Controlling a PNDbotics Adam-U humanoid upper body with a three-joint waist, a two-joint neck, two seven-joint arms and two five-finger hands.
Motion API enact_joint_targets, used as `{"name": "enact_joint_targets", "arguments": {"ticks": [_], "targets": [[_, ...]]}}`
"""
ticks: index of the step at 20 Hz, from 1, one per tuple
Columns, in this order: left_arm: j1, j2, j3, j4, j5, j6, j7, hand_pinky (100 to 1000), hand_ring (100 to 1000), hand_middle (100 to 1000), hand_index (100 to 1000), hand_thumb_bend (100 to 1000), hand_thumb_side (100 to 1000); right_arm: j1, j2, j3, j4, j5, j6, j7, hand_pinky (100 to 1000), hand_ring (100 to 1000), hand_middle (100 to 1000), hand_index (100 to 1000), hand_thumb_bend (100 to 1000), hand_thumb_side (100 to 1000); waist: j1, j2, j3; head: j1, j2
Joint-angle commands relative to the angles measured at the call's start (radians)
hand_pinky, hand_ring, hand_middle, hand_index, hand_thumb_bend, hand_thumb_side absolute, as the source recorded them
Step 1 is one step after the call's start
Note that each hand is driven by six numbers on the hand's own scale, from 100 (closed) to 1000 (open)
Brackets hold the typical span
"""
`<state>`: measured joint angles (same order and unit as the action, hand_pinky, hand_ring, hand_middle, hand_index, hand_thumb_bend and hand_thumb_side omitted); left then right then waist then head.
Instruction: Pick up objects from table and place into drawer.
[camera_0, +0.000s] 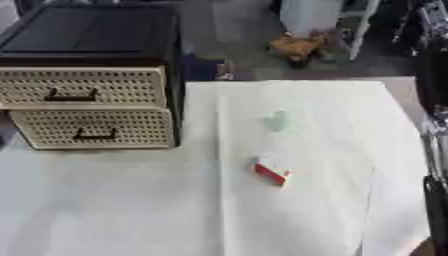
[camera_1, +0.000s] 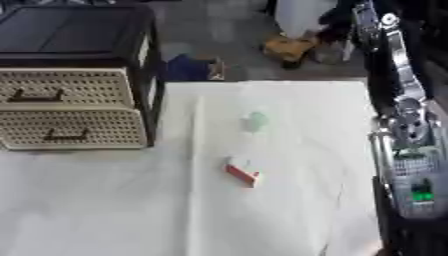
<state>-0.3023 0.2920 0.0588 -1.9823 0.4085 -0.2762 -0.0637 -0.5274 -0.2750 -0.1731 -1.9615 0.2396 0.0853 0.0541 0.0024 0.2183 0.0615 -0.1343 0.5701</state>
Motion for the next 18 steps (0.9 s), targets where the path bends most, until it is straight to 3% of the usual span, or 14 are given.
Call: {"name": "enact_joint_targets", "arguments": {"ticks": [1, 5, 7, 9, 14, 18], "targets": [[-0.025, 0.055, 0.02, -0.018, -0.033, -0.04, 0.005, 320, 394, 509, 771, 100, 964, -0.011, -0.02, -0.009, -0.016, -0.003, -0.001, 0.001, 637, 566, 570, 868, 146, 1000, 0.001, -0.015, 0.0, -0.006, -0.004], [-0.052, 0.158, 0.05, -0.018, -0.181, -0.118, 0.021, 296, 388, 518, 780, 100, 836, -0.011, -0.023, -0.008, -0.014, -0.002, -0.002, 0.0, 638, 567, 570, 868, 147, 1000, 0.001, -0.017, 0.002, -0.012, -0.003], [-0.058, 0.199, 0.051, -0.018, -0.256, -0.146, 0.029, 294, 391, 525, 785, 100, 815, -0.013, -0.024, -0.008, -0.014, -0.001, -0.002, 0.0, 638, 567, 570, 868, 148, 1000, 0.002, -0.016, 0.002, -0.012, -0.005], [-0.061, 0.281, 0.038, -0.018, -0.335, -0.194, 0.016, 297, 409, 548, 804, 100, 717, -0.014, -0.028, -0.007, -0.013, -0.001, -0.003, 0.001, 637, 566, 570, 869, 149, 1000, 0.006, -0.014, 0.003, -0.015, -0.007], [-0.053, 0.443, -0.006, -0.018, -0.513, -0.314, -0.01, 308, 438, 560, 826, 100, 622, -0.016, -0.033, -0.006, -0.012, 0.0, -0.004, 0.003, 637, 566, 570, 869, 149, 1000, 0.012, -0.01, 0.003, -0.027, -0.01], [-0.055, 0.551, -0.026, -0.018, -0.611, -0.354, -0.015, 322, 461, 564, 828, 100, 584, -0.018, -0.036, -0.005, -0.012, 0.0, -0.004, 0.003, 638, 567, 570, 869, 148, 1000, 0.014, -0.008, 0.003, -0.035, -0.006]]}}
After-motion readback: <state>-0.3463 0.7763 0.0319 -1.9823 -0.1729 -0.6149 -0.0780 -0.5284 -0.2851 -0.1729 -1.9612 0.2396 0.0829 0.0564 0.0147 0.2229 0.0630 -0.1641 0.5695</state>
